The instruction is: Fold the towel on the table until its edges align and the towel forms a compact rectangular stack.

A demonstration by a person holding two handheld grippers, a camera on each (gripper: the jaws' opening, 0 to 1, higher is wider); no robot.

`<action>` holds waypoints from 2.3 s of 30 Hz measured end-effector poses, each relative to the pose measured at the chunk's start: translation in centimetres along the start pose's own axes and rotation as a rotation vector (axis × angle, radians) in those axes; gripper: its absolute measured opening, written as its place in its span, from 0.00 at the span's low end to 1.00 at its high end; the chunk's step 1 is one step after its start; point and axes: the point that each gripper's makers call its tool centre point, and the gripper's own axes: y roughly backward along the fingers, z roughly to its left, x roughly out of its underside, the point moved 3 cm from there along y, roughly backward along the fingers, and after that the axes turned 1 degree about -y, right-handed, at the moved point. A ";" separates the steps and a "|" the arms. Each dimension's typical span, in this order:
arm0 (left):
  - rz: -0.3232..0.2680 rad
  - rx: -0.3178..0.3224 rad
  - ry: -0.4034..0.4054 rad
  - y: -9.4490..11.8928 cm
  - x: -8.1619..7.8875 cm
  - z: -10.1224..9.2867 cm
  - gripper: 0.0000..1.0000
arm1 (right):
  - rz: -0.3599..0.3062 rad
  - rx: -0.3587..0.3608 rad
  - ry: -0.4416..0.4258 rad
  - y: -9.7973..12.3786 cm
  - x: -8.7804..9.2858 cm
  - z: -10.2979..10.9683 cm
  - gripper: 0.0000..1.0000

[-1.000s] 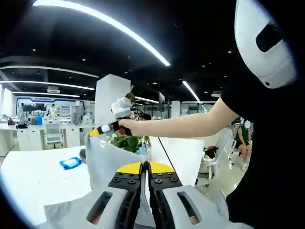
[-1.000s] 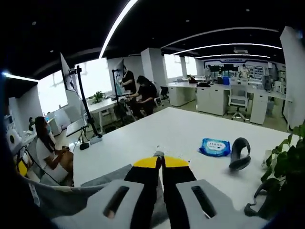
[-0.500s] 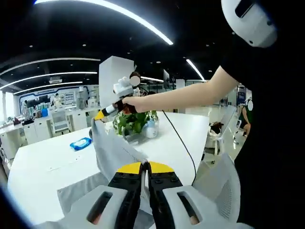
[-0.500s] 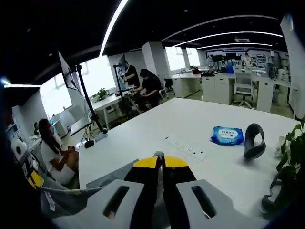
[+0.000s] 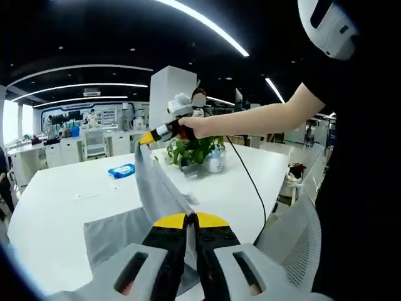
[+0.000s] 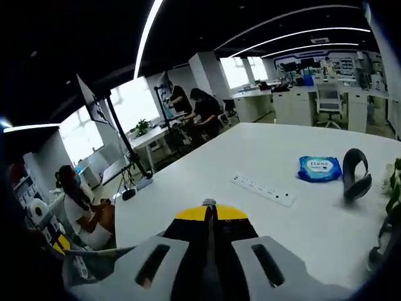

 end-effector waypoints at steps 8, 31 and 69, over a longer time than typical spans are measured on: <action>0.022 -0.060 0.006 0.9 1.4 0.9 0.04 | 0.030 -0.026 -0.036 -1.6 0.8 0.4 0.00; 0.086 -0.209 0.168 2.7 7.9 4.5 0.04 | 0.150 -0.017 -0.025 -7.0 4.3 0.5 0.00; 0.201 -0.344 0.283 4.8 15.3 9.5 0.04 | 0.211 -0.014 -0.228 -16.2 8.3 1.7 0.00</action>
